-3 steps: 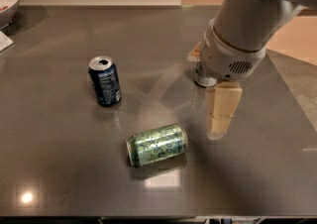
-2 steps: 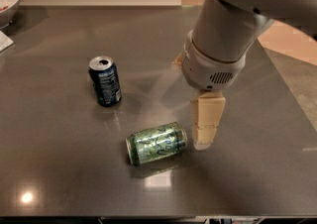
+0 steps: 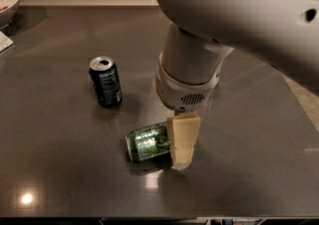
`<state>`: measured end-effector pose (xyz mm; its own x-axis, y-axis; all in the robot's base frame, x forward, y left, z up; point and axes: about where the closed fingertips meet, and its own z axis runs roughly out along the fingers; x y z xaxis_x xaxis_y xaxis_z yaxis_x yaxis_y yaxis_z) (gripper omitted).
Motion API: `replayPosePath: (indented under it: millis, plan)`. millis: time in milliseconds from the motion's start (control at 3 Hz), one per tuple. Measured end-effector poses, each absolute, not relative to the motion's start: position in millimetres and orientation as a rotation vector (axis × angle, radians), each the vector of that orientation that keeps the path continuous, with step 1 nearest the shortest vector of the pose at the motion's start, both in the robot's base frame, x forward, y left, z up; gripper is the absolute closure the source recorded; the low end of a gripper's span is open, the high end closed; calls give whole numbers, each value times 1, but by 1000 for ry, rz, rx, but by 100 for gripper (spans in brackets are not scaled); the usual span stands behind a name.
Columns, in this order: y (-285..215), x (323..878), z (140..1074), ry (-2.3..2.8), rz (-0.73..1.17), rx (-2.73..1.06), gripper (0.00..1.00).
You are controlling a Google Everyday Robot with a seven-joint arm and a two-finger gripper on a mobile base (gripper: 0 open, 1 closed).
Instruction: Place green can upright
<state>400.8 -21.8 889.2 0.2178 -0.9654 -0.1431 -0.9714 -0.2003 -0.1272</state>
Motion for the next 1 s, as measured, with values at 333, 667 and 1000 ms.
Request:
replayPosePath:
  millis: [333, 667, 1000]
  plan:
    - [-11, 392, 876, 1884, 49, -2302, 0]
    - [0, 384, 867, 1890, 50, -2313, 0]
    - [9, 380, 857, 1890, 47, -2341, 0]
